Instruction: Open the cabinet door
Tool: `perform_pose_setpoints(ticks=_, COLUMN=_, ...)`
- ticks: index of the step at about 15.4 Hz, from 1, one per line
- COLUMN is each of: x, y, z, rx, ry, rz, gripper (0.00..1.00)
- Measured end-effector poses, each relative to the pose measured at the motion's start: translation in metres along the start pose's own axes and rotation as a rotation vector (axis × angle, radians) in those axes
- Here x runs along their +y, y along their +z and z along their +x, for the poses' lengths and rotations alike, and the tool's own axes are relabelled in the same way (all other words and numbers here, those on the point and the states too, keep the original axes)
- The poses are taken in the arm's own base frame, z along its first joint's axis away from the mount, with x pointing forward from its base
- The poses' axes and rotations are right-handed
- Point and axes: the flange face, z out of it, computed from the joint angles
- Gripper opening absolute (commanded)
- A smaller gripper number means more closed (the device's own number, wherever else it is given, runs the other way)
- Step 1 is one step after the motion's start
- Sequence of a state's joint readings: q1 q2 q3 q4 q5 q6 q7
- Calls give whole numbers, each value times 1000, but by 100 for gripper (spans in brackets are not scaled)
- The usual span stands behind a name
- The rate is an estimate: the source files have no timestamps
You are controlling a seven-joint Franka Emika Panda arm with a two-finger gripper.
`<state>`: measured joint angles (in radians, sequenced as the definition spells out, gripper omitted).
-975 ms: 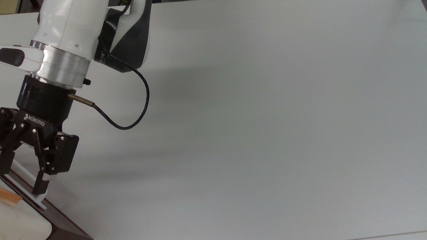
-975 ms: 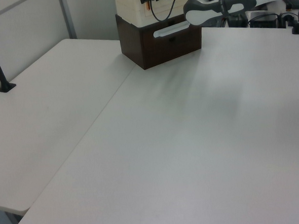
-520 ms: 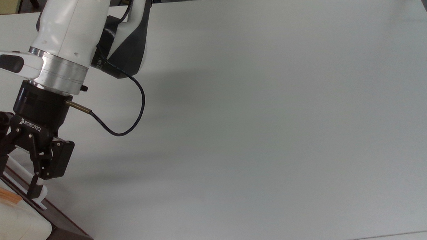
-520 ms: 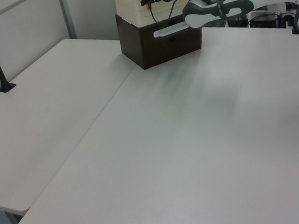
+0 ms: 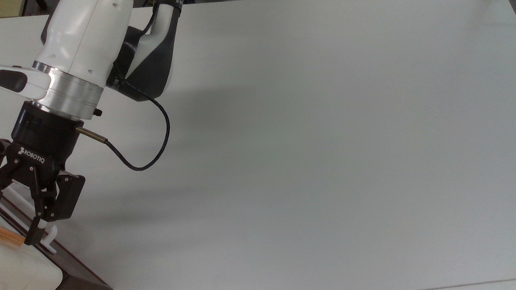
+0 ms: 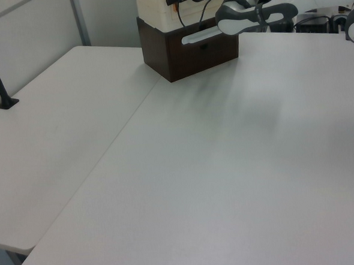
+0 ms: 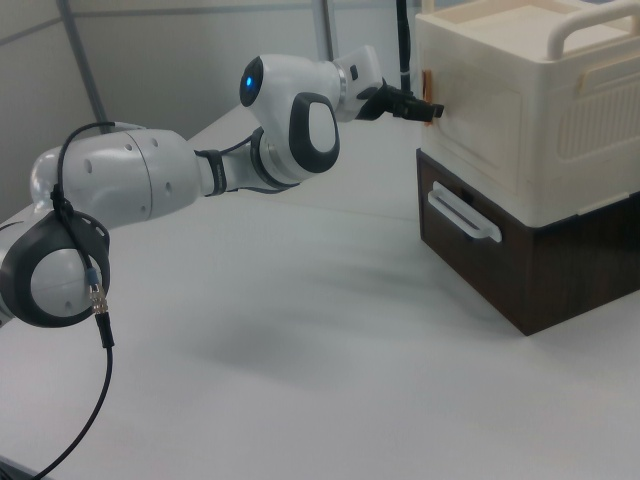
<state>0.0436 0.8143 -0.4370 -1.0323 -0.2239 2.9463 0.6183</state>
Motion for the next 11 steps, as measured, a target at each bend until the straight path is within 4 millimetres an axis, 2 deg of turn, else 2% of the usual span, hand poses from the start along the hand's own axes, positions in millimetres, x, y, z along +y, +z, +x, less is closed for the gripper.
perform_pose_setpoints(ticks=5, x=0, y=-3, z=7, rx=19, ry=-4, rz=0, gripper=71)
perform_pose_setpoints(ticks=9, x=3, y=-3, z=9, rx=25, ry=-8, rz=-6, gripper=51)
perform_pose_setpoints(ticks=11, x=4, y=-3, z=10, rx=26, ry=-9, rz=-9, gripper=45)
